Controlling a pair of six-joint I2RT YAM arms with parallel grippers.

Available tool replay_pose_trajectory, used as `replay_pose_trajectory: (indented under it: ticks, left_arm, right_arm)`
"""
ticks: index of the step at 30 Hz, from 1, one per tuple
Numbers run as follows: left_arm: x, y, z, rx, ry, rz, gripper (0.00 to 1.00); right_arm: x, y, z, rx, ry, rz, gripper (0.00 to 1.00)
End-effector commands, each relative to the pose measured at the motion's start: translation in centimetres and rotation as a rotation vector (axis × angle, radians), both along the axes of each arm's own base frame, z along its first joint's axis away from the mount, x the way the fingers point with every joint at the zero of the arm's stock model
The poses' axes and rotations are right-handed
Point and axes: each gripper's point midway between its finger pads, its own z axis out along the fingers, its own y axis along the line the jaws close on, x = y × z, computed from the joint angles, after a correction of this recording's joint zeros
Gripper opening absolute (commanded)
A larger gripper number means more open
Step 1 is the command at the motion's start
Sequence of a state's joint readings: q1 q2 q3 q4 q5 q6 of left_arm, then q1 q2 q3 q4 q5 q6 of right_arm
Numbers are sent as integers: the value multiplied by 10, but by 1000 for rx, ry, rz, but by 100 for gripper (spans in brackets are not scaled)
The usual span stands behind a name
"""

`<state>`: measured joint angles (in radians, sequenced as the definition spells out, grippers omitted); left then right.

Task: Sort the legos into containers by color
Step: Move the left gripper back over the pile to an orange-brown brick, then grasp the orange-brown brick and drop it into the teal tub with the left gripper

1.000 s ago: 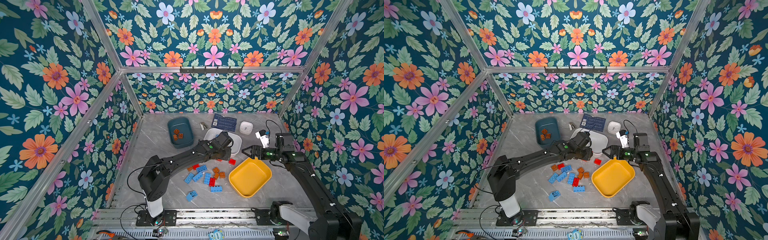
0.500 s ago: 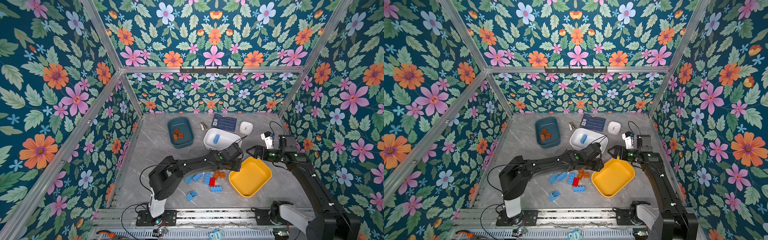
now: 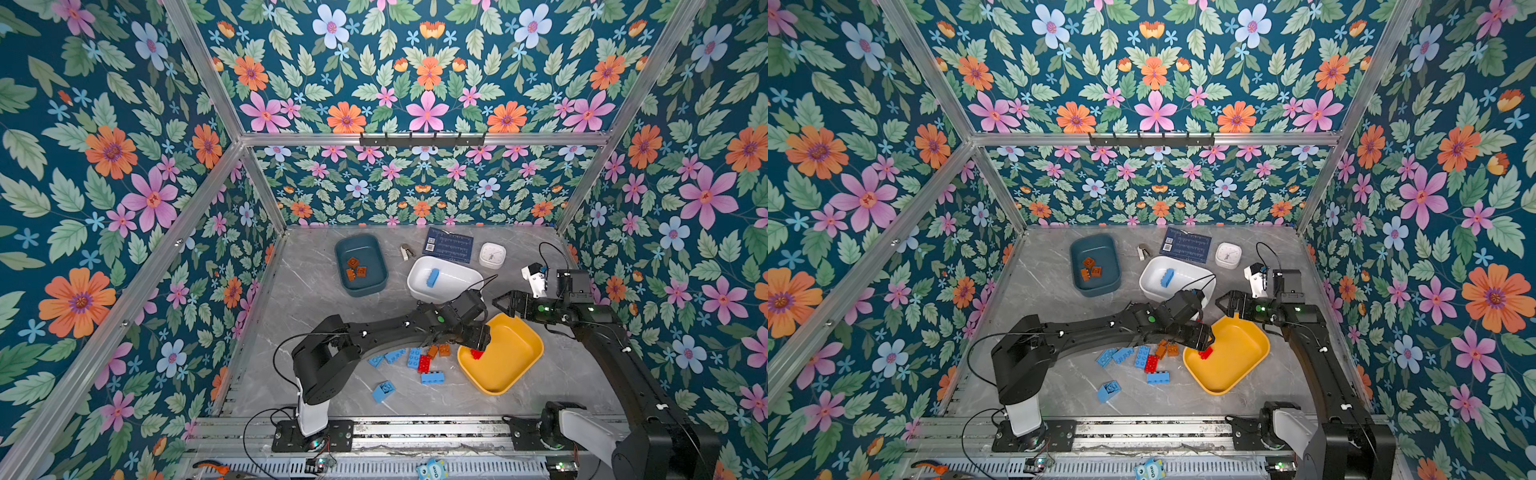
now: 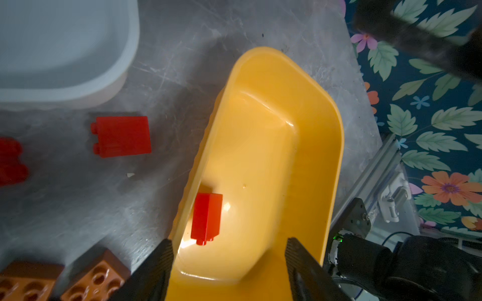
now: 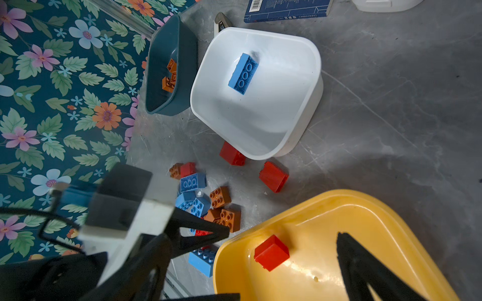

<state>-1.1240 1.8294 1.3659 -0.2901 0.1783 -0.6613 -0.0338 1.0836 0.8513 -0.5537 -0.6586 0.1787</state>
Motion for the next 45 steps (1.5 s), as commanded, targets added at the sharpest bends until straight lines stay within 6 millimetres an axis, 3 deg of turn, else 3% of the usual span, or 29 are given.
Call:
replay_pose_trajectory:
  ticks: [1, 7, 11, 16, 24, 28, 33, 45]
  left_arm:
    - [3, 12, 8, 23, -31, -4, 76]
    - [7, 70, 8, 136, -41, 68, 79]
    - [17, 132, 5, 235, -55, 185, 81]
    - [34, 207, -13, 324, -27, 393, 81]
    - [64, 277, -42, 403, -6, 725, 74]
    - [73, 289, -58, 409, 14, 806, 70]
    - [82, 291, -71, 407, 32, 864, 63]
    - [73, 296, -98, 447, 77, 871, 49]
  right_arm:
    - [-1, 6, 7, 29, -17, 36, 99]
    - [-9, 19, 14, 103, -7, 100, 99]
    - [-15, 27, 17, 131, 0, 130, 99]
    - [-21, 40, 15, 127, 16, 168, 99]
    - [-23, 53, 13, 129, 27, 197, 99]
    - [-23, 54, 10, 128, 32, 196, 99]
    - [-23, 54, 7, 128, 38, 195, 99]
    - [-22, 54, 2, 128, 45, 200, 99]
